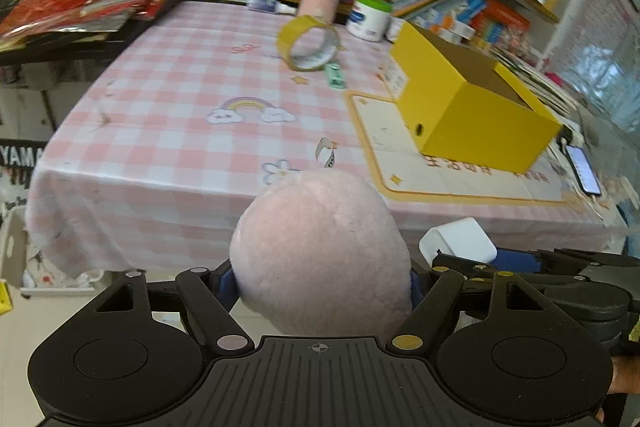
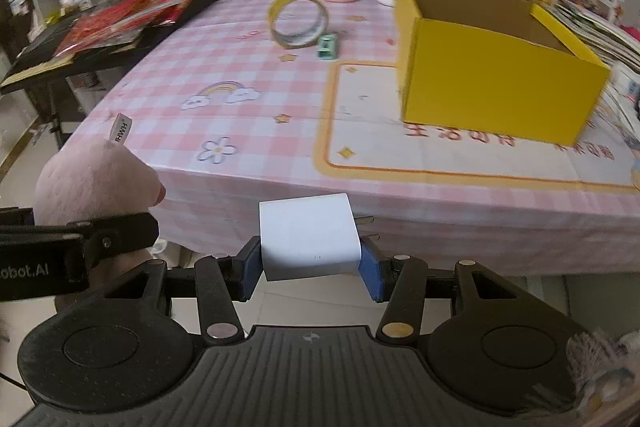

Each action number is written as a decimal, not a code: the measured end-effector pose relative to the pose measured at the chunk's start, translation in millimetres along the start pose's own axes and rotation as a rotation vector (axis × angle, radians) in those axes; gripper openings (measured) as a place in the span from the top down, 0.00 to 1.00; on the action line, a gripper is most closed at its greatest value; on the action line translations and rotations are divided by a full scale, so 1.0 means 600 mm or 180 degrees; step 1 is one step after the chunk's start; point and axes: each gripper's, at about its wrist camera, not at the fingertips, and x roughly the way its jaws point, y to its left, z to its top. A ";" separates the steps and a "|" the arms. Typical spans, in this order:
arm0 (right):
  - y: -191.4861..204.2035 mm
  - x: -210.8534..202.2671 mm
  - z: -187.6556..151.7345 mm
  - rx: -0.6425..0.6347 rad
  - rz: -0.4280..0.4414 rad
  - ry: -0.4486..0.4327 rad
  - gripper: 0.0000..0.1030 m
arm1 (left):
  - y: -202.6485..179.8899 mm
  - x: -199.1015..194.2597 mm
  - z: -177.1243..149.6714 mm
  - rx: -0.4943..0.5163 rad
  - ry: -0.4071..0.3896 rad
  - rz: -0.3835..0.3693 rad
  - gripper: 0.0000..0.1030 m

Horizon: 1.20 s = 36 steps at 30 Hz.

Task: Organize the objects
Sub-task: 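Carry the white charger and pink pig plush toward the yellow box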

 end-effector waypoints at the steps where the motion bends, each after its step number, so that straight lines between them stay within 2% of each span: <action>1: -0.004 -0.002 -0.001 0.0020 -0.0024 0.0003 0.54 | -0.004 0.002 0.002 0.0021 0.0003 -0.0021 0.27; 18: -0.110 -0.024 -0.015 0.0470 -0.0397 -0.0006 0.54 | -0.107 0.059 0.028 0.0458 0.0162 -0.0417 0.27; 36: -0.200 -0.011 0.016 0.0664 -0.0485 -0.0011 0.54 | -0.184 0.106 0.070 0.0728 0.0129 -0.0516 0.27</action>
